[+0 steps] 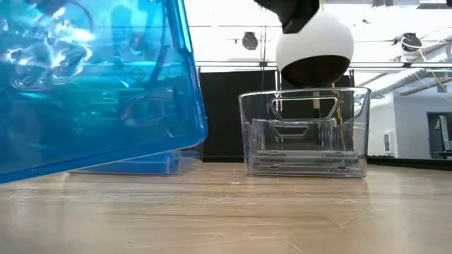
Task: Pick & place jewel cases by type
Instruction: Put the blue CD case into the left transparent bin
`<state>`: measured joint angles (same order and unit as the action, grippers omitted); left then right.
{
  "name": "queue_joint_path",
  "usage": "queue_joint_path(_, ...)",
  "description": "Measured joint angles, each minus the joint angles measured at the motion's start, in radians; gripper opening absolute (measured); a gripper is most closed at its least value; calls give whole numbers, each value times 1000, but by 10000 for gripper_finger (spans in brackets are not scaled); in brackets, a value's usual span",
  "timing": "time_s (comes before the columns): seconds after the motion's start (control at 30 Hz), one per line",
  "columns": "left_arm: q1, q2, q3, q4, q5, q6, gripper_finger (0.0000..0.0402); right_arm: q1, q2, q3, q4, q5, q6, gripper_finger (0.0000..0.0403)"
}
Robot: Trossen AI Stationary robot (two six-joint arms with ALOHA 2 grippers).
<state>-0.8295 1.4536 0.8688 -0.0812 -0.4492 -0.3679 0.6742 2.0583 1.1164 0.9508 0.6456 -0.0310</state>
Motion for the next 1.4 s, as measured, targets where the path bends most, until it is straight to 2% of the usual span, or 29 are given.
queue_joint_path(0.07,7,0,0,-1,1,0,21,-7,0,0,20,-48,37,271)
queue_joint_path(0.23,29,0,0,-4,-3,9,45,-48,0,0,-7,-90,156,267)
queue_joint_path(0.33,46,0,0,-5,-4,11,37,-74,0,0,-35,-101,230,257)
queue_joint_path(0.43,58,0,0,-5,-5,34,21,-96,1,0,-76,-103,238,239)
queue_joint_path(0.57,72,0,0,-6,-10,41,23,-111,1,0,-72,-113,235,186)
queue_joint_path(0.7,74,0,0,-5,-11,30,47,-119,1,0,-51,-131,228,103)
queue_joint_path(0.83,73,0,0,0,-10,4,52,-119,1,0,-43,-124,187,23)
queue_joint_path(1.0,64,0,0,4,-12,-8,44,-120,1,0,-43,-127,192,38)
queue_joint_path(1.1,57,0,0,4,-14,-6,55,-122,1,1,-53,-129,200,47)
queue_joint_path(1.3,30,0,0,4,-2,51,126,-124,0,1,-65,-128,201,22)
queue_joint_path(1.4,16,0,0,3,3,84,170,-123,0,1,-69,-130,195,22)
